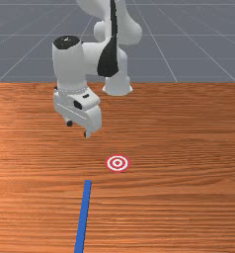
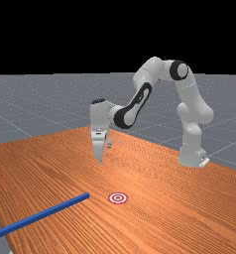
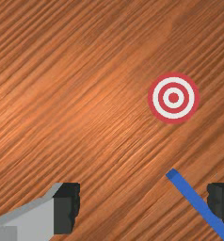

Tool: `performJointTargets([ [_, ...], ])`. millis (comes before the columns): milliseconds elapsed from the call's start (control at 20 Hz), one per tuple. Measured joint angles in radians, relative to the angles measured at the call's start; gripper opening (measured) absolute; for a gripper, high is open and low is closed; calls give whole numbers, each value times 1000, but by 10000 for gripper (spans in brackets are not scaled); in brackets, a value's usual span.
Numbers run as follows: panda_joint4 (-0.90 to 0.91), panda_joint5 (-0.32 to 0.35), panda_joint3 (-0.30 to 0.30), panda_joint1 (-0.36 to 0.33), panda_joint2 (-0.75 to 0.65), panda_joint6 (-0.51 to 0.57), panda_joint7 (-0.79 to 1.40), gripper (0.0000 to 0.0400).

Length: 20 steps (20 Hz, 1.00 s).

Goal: Pull the pivot to the target area

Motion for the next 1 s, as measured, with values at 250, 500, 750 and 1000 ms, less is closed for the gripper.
performJointTargets([
  [250, 44, -15, 18, -82, 28, -17, -248, 400],
  [500, 376, -71, 66, -87, 225, -157, -489, 400],
  [750, 806, -104, 89, -49, 470, -343, -668, 400],
  [1000, 1016, -46, 18, 6, 586, -431, -260, 400],
])
